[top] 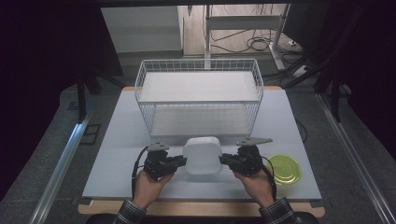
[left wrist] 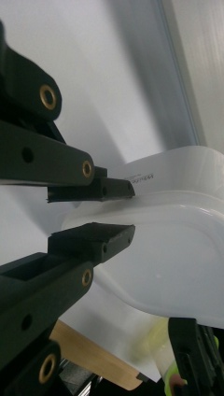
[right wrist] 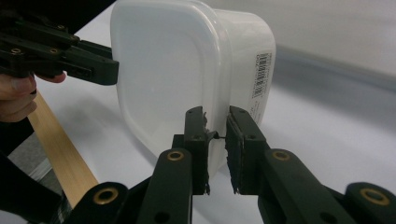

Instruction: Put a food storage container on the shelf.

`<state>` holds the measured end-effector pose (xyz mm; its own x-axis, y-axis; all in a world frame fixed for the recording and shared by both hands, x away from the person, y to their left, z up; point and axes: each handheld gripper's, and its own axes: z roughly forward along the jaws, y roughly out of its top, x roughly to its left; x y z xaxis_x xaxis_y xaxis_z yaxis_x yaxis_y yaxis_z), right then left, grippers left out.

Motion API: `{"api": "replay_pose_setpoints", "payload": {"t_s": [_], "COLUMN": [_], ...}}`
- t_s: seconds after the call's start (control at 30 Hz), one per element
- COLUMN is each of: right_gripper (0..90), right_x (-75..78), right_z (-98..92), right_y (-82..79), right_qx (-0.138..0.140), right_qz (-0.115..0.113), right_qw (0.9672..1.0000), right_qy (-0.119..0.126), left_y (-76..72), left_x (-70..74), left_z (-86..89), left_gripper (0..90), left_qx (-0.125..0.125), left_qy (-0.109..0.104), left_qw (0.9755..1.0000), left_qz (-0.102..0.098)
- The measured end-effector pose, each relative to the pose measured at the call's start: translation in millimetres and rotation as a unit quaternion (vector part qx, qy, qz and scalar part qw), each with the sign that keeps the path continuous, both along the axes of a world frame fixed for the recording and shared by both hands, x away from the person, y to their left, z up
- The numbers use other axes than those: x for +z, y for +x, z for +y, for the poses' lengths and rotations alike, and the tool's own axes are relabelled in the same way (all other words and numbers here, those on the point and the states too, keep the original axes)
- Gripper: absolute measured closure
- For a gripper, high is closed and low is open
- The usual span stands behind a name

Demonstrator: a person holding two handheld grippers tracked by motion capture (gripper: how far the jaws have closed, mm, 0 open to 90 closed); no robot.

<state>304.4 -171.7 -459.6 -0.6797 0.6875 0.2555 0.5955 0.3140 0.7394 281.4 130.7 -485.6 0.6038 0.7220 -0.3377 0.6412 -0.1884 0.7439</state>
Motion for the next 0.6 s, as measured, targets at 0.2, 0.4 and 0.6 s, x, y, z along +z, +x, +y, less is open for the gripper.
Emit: {"api": "replay_pose_setpoints", "payload": {"t_s": [0.2, 0.4, 0.6], "right_gripper": [78.8, 78.8, 78.9], "right_x": [13.5, 26.2, 43.6], "right_z": [0.8, 2.7, 7.4], "right_y": [-1.4, 0.1, 3.4], "right_qx": [0.011, 0.017, 0.021], "right_qz": [-0.031, -0.05, -0.066], "right_qw": [0.9995, 0.9986, 0.9976], "right_qy": [-0.002, 0.001, 0.003], "left_y": [-1.2, -0.8, 1.4], "left_x": [10.8, 22.7, 39.8], "left_z": [0.6, 2.8, 7.4], "left_gripper": [77.9, 77.8, 77.8], "left_qx": [0.003, 0.004, 0.008], "left_qy": [0.002, 0.004, 0.007], "left_qw": [0.9999, 0.9996, 0.9989], "left_qz": [-0.013, -0.028, -0.045]}}
